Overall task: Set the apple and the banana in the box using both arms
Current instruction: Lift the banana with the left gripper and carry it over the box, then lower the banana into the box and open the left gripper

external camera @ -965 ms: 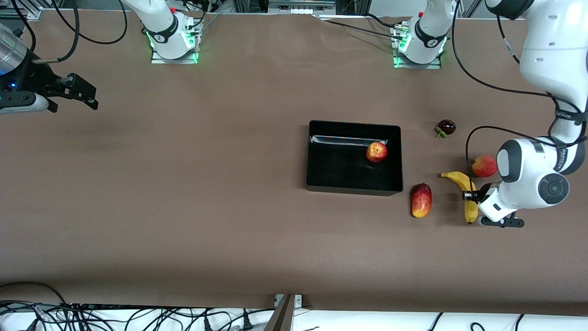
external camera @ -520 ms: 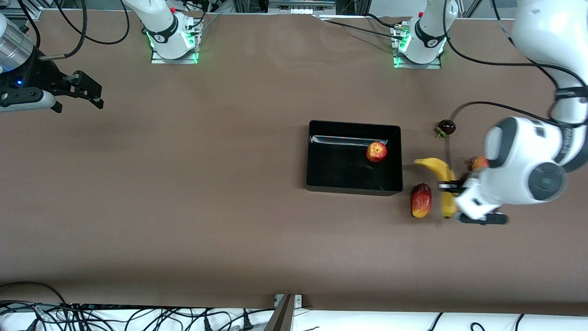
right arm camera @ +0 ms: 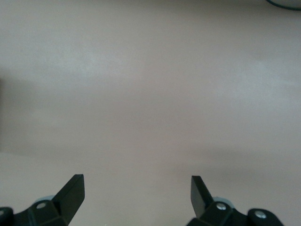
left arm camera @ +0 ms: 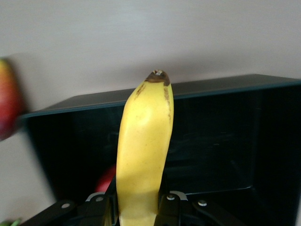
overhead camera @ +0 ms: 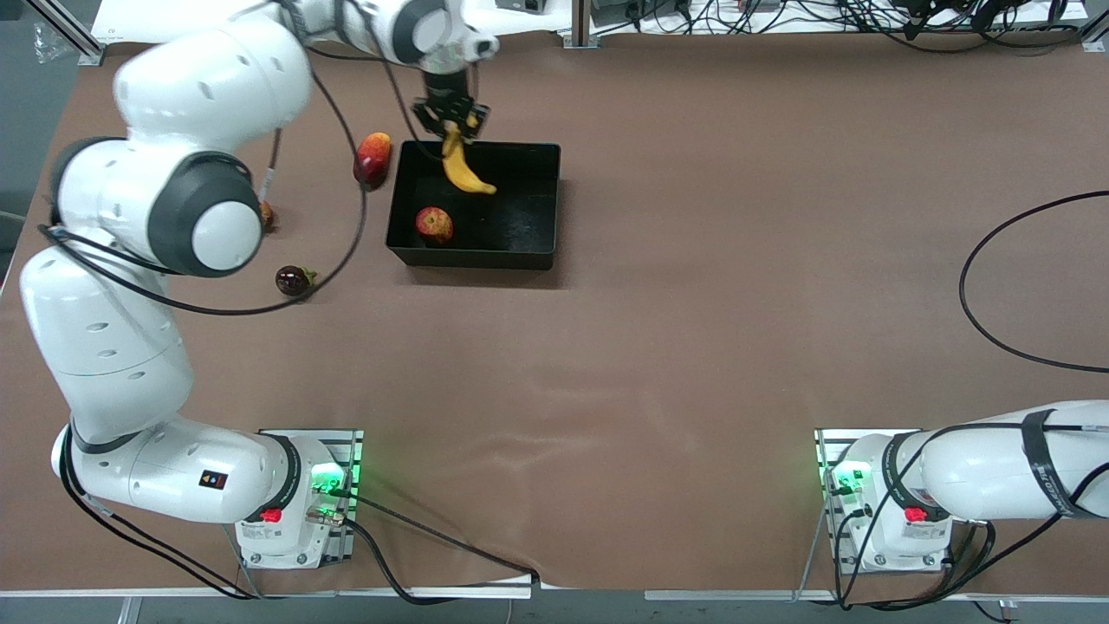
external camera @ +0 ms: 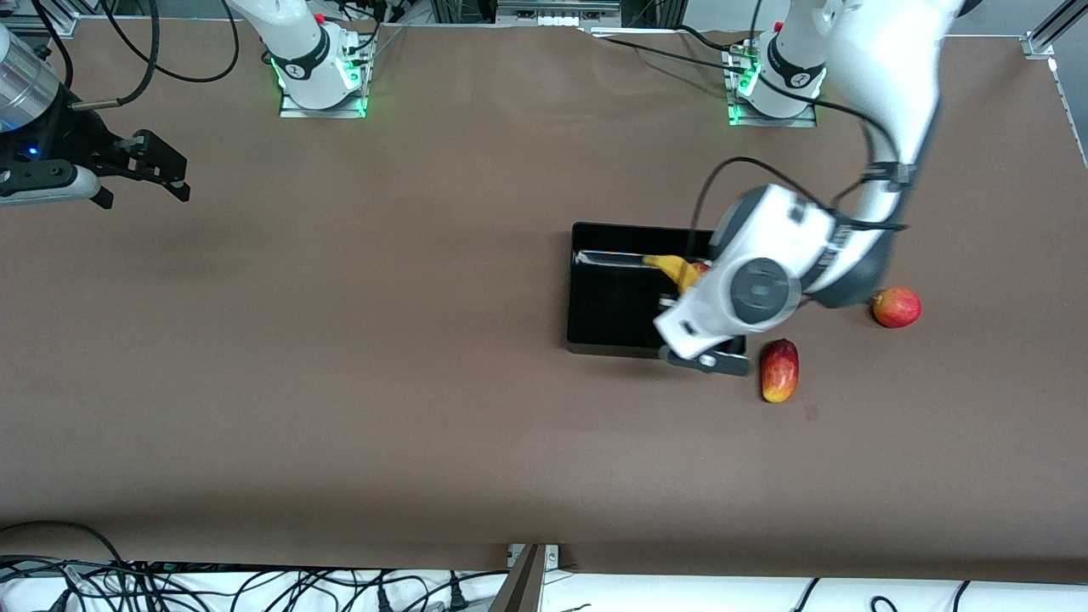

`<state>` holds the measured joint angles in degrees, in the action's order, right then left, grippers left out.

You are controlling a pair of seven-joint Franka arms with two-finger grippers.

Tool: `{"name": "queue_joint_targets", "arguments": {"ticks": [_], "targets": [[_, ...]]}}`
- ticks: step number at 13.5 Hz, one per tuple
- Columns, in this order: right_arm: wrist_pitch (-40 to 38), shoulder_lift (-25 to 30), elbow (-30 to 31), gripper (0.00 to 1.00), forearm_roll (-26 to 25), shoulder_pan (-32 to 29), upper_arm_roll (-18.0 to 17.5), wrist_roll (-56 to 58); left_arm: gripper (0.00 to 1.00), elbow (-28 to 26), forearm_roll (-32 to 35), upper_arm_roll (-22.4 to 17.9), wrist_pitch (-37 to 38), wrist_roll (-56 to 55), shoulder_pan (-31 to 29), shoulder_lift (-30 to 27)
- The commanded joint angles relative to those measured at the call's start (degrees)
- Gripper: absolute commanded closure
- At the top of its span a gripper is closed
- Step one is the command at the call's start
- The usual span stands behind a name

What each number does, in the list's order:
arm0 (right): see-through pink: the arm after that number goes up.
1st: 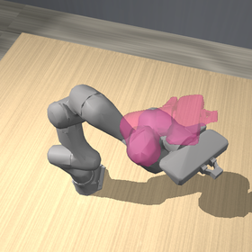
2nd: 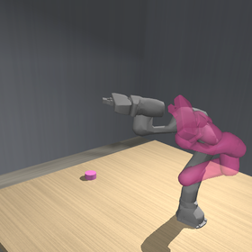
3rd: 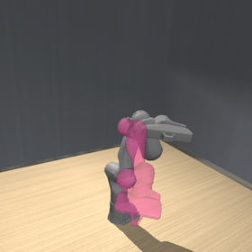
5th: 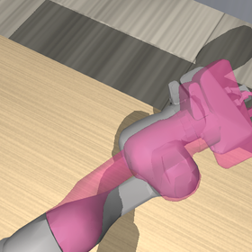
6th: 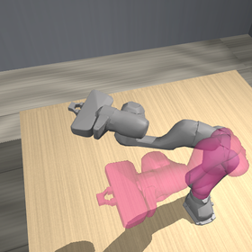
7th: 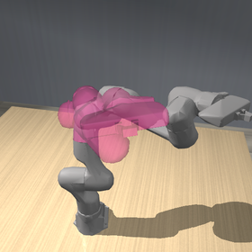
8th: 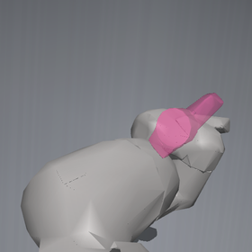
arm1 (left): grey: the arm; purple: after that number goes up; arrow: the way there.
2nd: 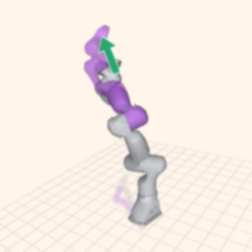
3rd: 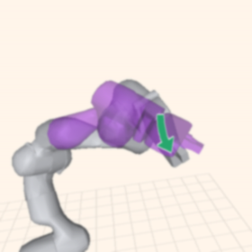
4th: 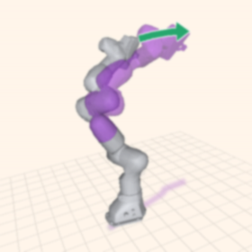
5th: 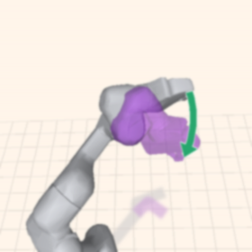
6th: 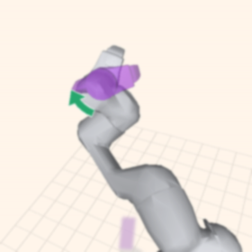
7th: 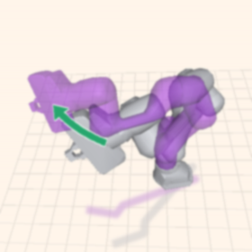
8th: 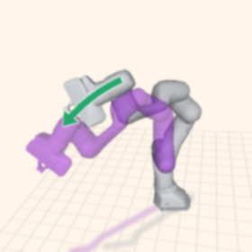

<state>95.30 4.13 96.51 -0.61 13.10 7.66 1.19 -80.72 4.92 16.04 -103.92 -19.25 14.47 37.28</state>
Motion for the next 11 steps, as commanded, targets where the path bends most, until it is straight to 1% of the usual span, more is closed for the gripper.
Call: {"name": "queue_joint_targets", "arguments": {"ticks": [1,2,3,5,6,7,9,10,11], "targets": [[-0.38,-0.61,-1.33,0.0,-0.27,0.08,0.25,0.13,1.0,-1.36,0.96,-0.4,-5.05,-0.44,4.94,2.0],[-0.38,-0.61,-1.33,0.0,-0.35,0.08,0.25,0.13,1.0,-3.02,1.49,-0.48,-6.11,-0.53,7.31,2.09],[-0.47,-0.61,-1.33,0.0,-0.35,0.08,0.17,0.13,1.0,-4.34,1.75,-0.75,-7.6,-0.53,8.11,2.27],[-0.47,-0.61,-1.33,0.0,-0.35,0.08,0.17,0.13,1.0,-5.5,4.46,-0.75,-13.47,0.09,7.86,4.45],[-0.38,-0.61,-1.33,0.0,-0.35,0.08,0.17,0.13,0.99,-5.59,4.65,-0.84,-14.98,0.09,8.12,5.25],[-0.21,-0.61,-1.33,0.0,-0.18,0.08,0.25,0.04,0.98,-5.59,4.74,-0.84,-15.17,0.0,8.3,6.22],[-0.03,-0.61,-1.33,0.0,-0.18,0.08,0.25,0.04,0.92,-6.73,4.66,-0.75,-15.18,-0.7,8.56,6.4],[-0.03,-0.61,-1.33,0.0,-0.27,0.08,0.17,0.04,0.71,-6.82,4.66,-0.75,-14.83,-0.7,8.39,6.4],[0.06,-0.7,-1.33,0.0,-0.27,0.08,0.25,0.04,0.01,-6.91,4.66,-0.84,-14.82,-1.57,8.21,6.4]]}}
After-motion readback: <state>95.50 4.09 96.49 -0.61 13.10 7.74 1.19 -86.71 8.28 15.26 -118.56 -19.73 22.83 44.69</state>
